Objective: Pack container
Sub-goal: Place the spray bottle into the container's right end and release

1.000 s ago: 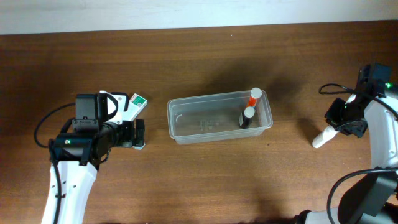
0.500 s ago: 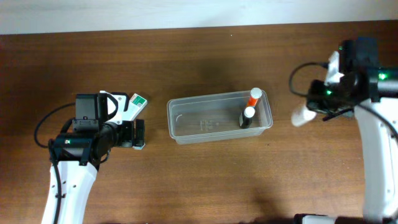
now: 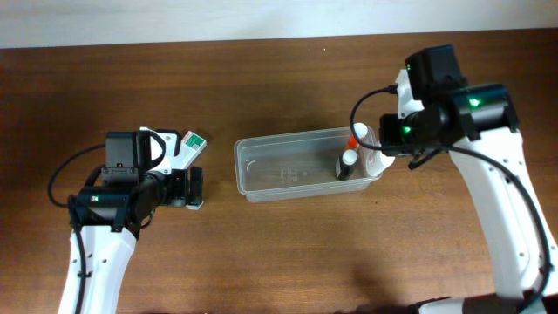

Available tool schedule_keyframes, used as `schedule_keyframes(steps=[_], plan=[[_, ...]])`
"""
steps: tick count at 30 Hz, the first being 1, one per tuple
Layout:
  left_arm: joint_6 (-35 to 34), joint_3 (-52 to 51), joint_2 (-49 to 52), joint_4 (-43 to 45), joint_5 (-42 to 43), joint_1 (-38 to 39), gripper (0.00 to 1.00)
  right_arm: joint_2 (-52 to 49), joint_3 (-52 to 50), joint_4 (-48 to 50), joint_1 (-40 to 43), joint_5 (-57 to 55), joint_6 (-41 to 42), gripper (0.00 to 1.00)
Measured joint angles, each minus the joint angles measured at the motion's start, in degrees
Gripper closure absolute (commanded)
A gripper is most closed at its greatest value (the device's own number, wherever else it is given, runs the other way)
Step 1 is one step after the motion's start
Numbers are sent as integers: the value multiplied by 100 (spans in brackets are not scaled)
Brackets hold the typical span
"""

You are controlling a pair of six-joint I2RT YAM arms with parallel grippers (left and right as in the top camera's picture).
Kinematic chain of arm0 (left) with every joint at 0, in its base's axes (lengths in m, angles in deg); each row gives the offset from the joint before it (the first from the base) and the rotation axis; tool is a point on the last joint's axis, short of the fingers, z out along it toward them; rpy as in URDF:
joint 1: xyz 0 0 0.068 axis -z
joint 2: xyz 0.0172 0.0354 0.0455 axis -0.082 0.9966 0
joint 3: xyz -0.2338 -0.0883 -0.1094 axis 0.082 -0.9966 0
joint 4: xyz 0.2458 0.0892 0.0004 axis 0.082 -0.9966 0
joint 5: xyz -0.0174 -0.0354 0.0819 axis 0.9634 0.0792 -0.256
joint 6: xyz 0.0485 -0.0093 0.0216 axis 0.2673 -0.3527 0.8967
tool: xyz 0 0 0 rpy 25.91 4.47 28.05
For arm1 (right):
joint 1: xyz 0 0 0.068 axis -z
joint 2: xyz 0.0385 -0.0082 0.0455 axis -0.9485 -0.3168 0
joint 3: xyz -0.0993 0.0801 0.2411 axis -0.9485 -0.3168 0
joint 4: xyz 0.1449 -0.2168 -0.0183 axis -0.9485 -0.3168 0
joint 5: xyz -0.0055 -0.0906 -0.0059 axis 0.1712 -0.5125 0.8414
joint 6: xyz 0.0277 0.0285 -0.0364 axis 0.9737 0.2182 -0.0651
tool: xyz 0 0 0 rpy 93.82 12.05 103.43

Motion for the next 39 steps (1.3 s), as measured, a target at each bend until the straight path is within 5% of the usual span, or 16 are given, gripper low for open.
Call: schedule_keyframes(steps=[13,18,28,34,39], plan=[[0,0,0,0,-2,0,0,-518,-1480,1340,-31,20,-2,83],[0,0,0,2,-2,0,0,-518,-1611,1469,-31,0,-15,54],[0,0,0,0,-2,0,0,-354,-1609,1532,-31,-2,-66,47],[0,0,0,-2,0,0,0,490,-1539,1650,310,-55,136,14],[-63,0,11,-11,-4,0,0,1062,-1423,1178,1690,-31,299,10]])
